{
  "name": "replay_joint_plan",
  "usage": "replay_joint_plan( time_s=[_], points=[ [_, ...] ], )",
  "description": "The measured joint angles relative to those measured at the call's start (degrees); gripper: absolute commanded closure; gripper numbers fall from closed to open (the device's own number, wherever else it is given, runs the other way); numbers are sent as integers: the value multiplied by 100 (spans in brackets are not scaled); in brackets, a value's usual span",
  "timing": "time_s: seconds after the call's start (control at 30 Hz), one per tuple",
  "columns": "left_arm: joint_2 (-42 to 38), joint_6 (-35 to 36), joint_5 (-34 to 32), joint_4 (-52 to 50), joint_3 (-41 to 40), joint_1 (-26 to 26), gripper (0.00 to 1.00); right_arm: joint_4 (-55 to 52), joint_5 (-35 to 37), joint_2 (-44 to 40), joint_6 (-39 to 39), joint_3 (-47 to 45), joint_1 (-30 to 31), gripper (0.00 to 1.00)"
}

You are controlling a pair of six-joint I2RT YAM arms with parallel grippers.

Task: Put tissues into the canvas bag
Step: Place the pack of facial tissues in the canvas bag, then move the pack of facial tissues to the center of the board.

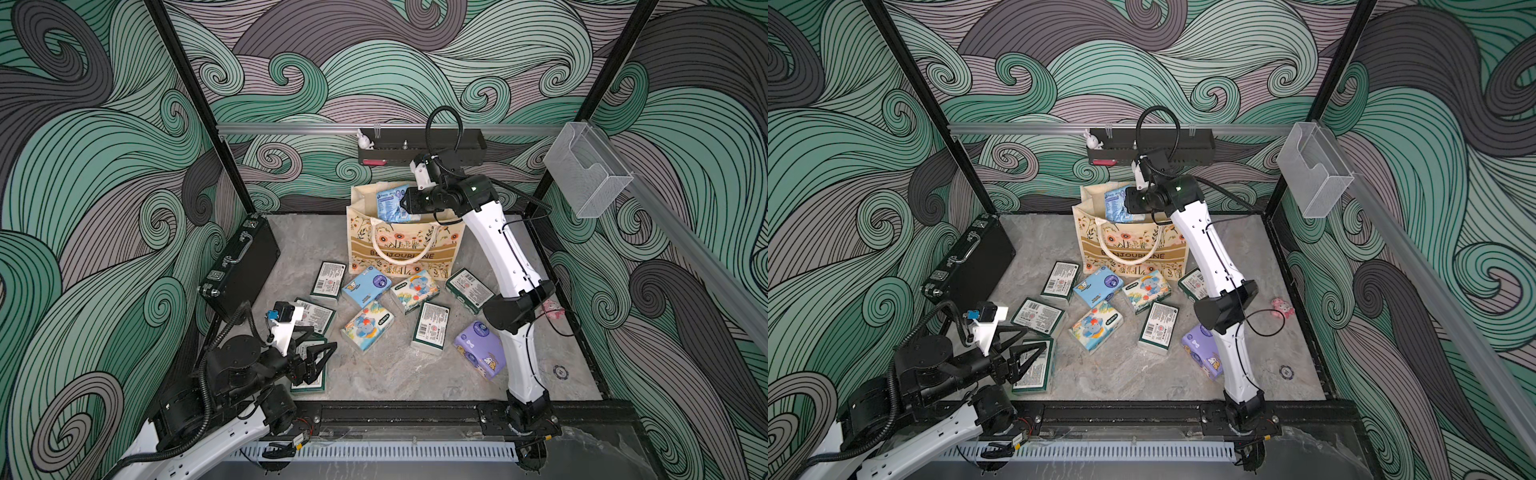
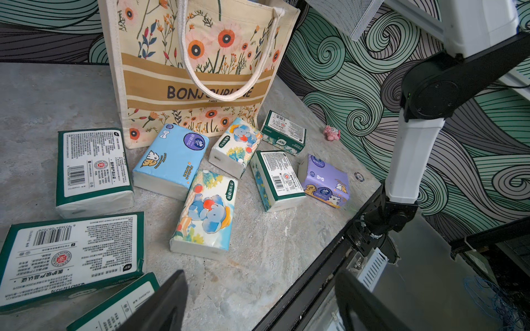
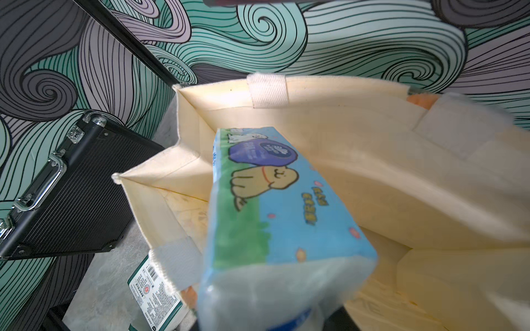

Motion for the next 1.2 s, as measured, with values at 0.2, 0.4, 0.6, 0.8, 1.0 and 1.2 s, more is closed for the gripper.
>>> replay_joint_plan(
  time_s=[0.2,0.4,0.6,0.8,1.0,1.2],
  points=[
    [-74,0,-72,-11,-4,0,17,157,-632,459,385,2,-52,66],
    [-72,0,-107,-11,-7,0,17,398,-1322,651,872,2,-210,34],
    [-57,0,-127,-9,-7,0,17,614,-1521,476,852,-129,-474,23],
    [127,4,-151,-13,-9,0,16,658,-1355,-831,640,-1158,-693,23],
    [258,4,-262,-15,-9,0,15,1244,-1161,-3084,313,-3405,-175,22],
    [809,-81,-660,-195,17,0,4,2197,-1281,-5060,393,-6540,754,22]
  ],
)
